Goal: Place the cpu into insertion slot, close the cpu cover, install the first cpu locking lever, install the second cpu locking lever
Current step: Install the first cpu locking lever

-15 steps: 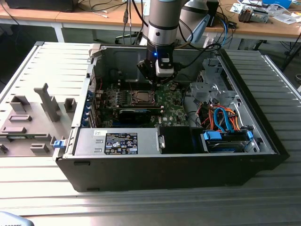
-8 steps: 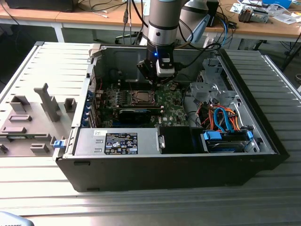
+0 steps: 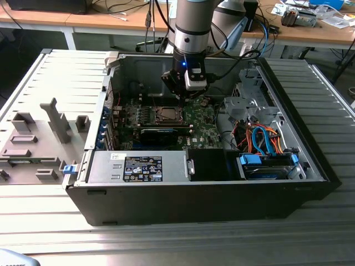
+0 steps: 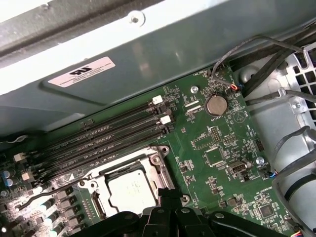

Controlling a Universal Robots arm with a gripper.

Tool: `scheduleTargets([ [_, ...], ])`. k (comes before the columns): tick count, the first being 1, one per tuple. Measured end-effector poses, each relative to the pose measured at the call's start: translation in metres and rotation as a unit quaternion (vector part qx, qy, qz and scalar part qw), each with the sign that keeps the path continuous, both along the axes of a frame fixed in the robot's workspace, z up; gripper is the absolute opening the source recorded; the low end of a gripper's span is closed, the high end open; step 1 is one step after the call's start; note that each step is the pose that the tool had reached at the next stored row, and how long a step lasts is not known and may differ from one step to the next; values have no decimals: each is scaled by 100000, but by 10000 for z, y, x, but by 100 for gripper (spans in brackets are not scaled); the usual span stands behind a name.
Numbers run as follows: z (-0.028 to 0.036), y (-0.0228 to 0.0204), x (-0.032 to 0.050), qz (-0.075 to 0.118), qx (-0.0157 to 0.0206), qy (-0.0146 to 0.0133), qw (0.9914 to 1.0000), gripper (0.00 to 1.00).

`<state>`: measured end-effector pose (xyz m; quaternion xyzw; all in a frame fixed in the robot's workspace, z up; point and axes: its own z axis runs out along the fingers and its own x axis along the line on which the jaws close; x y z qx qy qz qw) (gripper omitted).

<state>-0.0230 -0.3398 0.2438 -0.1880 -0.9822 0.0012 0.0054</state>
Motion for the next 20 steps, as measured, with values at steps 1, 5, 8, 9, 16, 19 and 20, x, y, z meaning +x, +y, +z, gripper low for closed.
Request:
scheduleTargets([
  [1, 0, 0, 0, 139, 0, 3, 100000, 11],
  [5, 0, 0, 0, 878, 1, 2, 99996, 11],
  [8, 0, 0, 0, 1303, 2, 1, 99992, 11],
  [9, 0, 0, 0, 1421, 0, 2, 99990, 11],
  [16, 0, 0, 0, 2608, 0, 3, 99966, 11],
  [19, 0, 0, 0, 3042, 0, 1, 99954, 11],
  [20, 0, 0, 0, 3248, 1, 1, 99947, 11],
])
